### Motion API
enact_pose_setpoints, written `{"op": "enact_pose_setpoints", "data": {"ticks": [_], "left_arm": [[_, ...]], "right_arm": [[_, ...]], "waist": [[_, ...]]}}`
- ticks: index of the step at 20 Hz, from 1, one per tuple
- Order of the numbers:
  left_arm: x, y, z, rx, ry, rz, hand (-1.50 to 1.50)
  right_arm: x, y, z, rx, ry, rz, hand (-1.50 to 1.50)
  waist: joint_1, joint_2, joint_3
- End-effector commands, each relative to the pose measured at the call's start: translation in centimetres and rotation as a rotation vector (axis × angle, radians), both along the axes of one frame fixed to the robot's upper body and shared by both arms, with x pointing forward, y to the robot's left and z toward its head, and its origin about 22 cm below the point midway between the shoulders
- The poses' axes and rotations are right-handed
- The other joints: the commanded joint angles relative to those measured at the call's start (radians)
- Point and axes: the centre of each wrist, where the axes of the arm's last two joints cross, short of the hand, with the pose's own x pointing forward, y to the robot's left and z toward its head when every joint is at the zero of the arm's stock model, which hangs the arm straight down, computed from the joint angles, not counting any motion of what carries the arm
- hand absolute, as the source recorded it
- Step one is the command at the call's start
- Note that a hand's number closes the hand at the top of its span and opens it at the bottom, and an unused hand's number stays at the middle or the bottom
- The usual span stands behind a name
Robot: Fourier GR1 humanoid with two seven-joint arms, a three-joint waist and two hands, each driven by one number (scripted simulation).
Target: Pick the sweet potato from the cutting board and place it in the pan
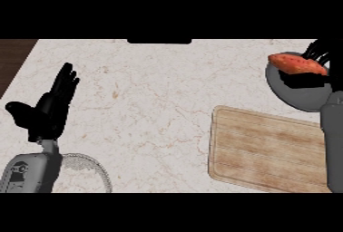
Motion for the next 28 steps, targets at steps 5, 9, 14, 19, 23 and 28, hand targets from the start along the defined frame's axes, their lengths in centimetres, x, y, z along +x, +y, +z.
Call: {"op": "enact_pose_setpoints", "data": {"ticks": [5,9,14,19,23,28], "left_arm": [[1.3,-1.7,-1.0,-0.008,-0.007,-0.034,0.0],[1.7,-1.6,1.0,0.004,-0.028,-0.05,0.0],[1.5,-1.1,0.9,-0.002,-0.038,-0.052,0.0],[1.3,-2.0,0.8,-0.001,-0.035,-0.065,0.0],[1.7,-2.3,1.1,0.009,-0.033,-0.062,0.0],[2.0,-2.9,1.9,-0.002,-0.033,-0.069,0.0]], "right_arm": [[2.0,-8.2,-3.3,-0.164,0.007,-0.143,1.5],[2.6,-9.7,-4.5,-0.128,0.017,-0.195,1.5],[1.4,-12.8,-5.2,-0.113,0.019,-0.202,1.5],[1.0,-12.8,-7.5,0.138,0.185,-0.128,-1.5],[0.6,-13.1,-8.3,0.269,0.233,-0.025,-1.5],[0.5,-13.2,-8.4,0.264,0.131,-0.003,-1.5]], "waist": [[0.022,0.017,0.001],[0.051,0.024,0.004],[0.066,0.031,0.006],[0.071,0.029,0.007],[0.068,0.032,0.009],[0.062,0.029,0.009]]}}
